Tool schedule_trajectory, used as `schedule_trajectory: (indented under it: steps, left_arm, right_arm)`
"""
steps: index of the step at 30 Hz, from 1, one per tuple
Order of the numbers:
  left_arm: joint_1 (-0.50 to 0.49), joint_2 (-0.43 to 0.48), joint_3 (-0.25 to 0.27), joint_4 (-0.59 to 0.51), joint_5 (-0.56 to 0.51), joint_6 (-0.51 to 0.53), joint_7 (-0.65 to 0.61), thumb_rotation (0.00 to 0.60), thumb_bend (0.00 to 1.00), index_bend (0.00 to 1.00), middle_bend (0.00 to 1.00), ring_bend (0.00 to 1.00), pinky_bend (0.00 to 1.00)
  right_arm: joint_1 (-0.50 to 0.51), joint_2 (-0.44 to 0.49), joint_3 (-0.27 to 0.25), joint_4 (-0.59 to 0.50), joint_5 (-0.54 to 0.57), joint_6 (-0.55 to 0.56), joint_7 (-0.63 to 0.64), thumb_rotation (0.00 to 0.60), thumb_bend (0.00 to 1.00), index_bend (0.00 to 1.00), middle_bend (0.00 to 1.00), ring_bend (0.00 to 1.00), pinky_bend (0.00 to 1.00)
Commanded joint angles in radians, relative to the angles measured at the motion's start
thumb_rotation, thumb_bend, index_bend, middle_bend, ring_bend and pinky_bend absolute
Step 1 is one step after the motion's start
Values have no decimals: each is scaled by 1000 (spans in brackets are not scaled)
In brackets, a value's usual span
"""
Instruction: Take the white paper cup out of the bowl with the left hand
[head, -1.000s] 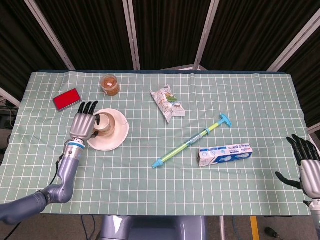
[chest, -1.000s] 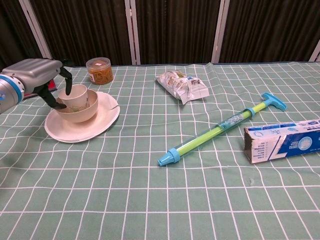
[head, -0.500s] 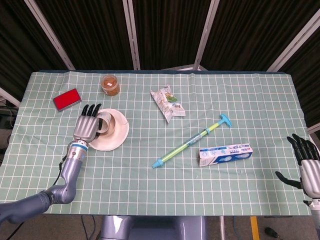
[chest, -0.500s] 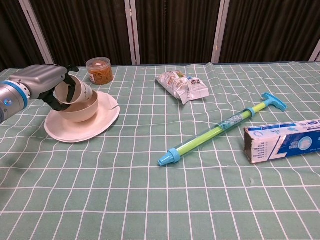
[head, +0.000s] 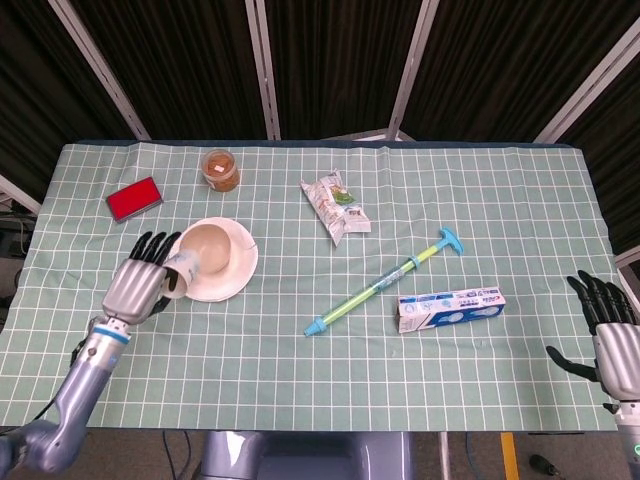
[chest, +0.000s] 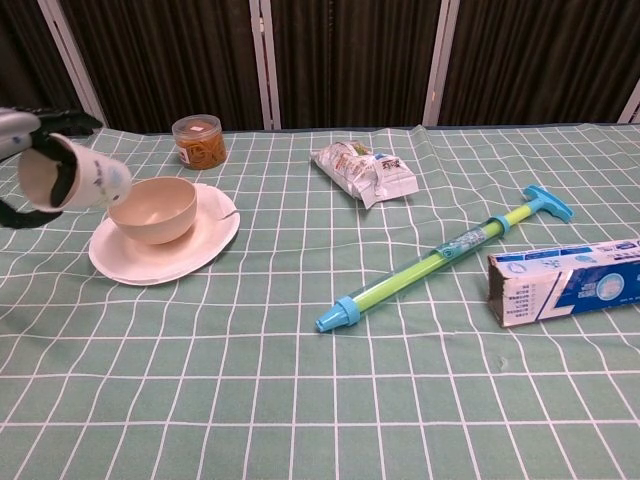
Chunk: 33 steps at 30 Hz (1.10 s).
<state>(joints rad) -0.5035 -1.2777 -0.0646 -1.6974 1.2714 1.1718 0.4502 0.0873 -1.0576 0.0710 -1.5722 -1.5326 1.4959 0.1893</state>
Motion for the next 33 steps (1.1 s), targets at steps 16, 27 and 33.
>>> schedule_trajectory:
  steps: [16,27,33]
  left_arm:
    - [-65,149,160,-180,-156,-323,118,600,465,620,0,0,0]
    - [-114,87,164,-225,-283,-250,280,600,463,538,0,0,0]
    - [-114,80,175,-233,-281,-212,294,600,453,307,0,0,0]
  right_arm:
    - [1,-3,5,-7,9,-1,-18,600,92,13,0,0,0]
    - [-2,3,6,-3,5,7,3,600,92,14,0,0,0]
    - [-2,2,5,-5,4,7,-2,600,91,14,0,0,0]
